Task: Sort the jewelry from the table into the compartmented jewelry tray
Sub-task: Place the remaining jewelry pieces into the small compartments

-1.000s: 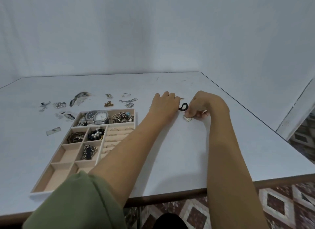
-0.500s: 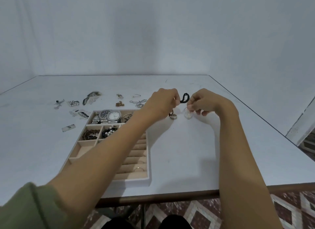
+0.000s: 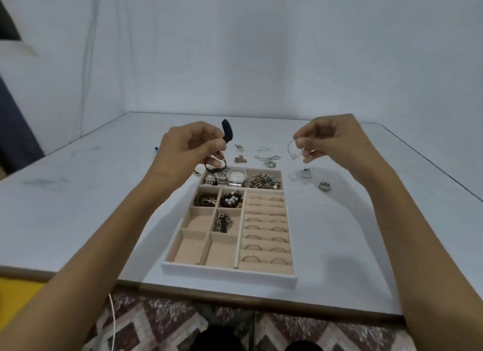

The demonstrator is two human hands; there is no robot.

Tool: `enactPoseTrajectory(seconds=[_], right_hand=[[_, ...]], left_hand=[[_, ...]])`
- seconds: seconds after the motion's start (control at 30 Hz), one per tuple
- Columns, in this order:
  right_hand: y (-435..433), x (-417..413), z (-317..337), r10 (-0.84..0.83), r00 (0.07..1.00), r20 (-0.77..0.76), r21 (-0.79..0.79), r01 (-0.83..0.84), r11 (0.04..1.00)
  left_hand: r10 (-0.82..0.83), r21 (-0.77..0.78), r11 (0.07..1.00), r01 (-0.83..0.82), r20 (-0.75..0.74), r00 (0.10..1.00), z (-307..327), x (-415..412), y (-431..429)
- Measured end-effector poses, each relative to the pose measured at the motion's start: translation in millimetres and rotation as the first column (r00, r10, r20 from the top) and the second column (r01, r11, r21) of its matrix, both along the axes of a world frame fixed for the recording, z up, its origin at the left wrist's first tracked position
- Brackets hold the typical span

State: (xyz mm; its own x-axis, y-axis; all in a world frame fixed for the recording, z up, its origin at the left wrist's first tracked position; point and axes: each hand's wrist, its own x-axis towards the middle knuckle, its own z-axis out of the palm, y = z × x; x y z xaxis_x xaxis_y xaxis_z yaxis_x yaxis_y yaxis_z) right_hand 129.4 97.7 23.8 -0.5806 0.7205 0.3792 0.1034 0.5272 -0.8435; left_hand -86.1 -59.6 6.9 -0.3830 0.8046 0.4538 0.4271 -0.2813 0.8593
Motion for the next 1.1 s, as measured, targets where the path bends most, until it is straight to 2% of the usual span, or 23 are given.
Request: enactPoseTrajectory(seconds=[0.17,0.37,0.47,0.6,0.73,0.93,1.1], right_hand=[[-20.5,-27.2,-7.0,0.077,0.997,0.002,0.006,-0.077,0.997],[-42.9,-48.8,-17.1,0.168,0.985,0.049,-0.035,-0.166,0.985],[-47.9,-51.9,-18.5,0.195,0.979,0.068,-0.031,-0.193,0.981],[-49.5,-51.9,-19.7,0.195,0.977,0.088,-0.011,-0.195,0.981],[-49.2,-51.8,-21.0,0.183,0.976,0.115,0.006,-0.185,0.983],[-51.4,-51.5,-18.9,0.197,0.977,0.087,-0.006,-0.197,0.98],[-58.2,-52.2,-17.5,0.258,0.963,0.081,-0.045,-0.256,0.966]], left_hand=[[0.104,0.095,0.99,-0.108,0.049,0.993,-30.4,-19.0,-24.0],[0.013,0.126,0.992,-0.018,0.046,0.999,-43.2,-15.0,-38.3],[-0.046,0.1,0.994,0.041,0.051,0.998,-48.2,-11.2,-46.0],[0.002,0.021,1.0,-0.002,0.025,1.0,-54.6,-7.9,-52.1],[-0.024,-0.036,0.999,0.025,0.03,0.999,-59.3,-6.1,-55.9],[0.013,-0.128,0.991,-0.034,-0.163,0.987,-59.3,-6.2,-59.8],[0.023,-0.119,0.991,-0.054,-0.245,0.969,-59.2,-7.5,-60.5]])
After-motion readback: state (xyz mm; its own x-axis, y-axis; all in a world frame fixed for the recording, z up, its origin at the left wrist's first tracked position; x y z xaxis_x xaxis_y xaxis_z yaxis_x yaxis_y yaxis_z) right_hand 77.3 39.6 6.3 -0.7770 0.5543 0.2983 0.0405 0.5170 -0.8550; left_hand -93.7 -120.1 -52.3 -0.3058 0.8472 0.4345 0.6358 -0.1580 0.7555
